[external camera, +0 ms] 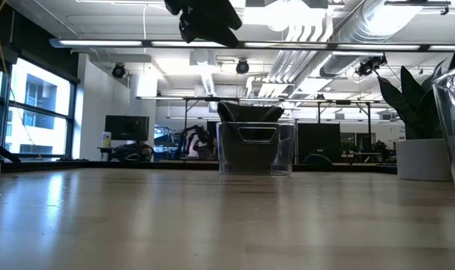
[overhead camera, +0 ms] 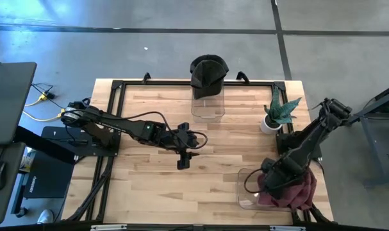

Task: Pick & Place hat
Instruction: Put the red cap into the bottom transparent bin, then return to Home Position

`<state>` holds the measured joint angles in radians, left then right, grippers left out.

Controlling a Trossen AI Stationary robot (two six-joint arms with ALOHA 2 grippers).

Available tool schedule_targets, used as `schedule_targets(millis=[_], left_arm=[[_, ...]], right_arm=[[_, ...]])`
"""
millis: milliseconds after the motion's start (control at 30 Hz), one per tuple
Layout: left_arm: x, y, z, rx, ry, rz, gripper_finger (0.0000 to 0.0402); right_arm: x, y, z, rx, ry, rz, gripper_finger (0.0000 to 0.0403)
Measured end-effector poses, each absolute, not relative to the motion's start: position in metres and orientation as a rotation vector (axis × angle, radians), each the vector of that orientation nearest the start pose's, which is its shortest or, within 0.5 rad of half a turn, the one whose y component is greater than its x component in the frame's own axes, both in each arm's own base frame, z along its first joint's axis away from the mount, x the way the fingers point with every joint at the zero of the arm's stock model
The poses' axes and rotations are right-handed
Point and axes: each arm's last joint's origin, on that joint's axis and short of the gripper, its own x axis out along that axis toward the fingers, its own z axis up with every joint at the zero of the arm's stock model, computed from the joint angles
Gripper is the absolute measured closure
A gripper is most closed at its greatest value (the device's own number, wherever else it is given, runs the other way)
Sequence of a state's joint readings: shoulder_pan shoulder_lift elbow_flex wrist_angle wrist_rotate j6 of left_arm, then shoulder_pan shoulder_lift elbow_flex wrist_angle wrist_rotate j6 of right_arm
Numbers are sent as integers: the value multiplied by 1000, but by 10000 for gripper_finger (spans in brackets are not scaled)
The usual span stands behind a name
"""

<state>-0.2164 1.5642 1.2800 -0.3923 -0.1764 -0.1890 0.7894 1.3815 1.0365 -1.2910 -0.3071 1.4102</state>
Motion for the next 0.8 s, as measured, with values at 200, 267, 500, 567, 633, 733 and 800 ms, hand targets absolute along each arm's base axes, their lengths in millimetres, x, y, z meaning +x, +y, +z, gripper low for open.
schedule_targets(millis=[200,267,500,567,633,733,800], left_arm=[[338,-69,296,-95,667,43,195],[338,-69,296,-94,669,43,195],[313,-71,334,-36,516,135,195],[302,-72,344,-17,504,99,195],[296,-71,350,-10,488,61,198],[288,-69,348,-11,450,45,211],[279,-66,338,-12,430,46,225]], right_arm=[[149,169,280,475,1559,-372,403],[152,173,292,436,1389,-325,403],[177,172,288,308,980,-118,403],[189,168,278,261,896,-32,403],[203,161,266,225,801,59,403],[220,140,248,165,651,173,403],[229,121,240,133,542,213,403]])
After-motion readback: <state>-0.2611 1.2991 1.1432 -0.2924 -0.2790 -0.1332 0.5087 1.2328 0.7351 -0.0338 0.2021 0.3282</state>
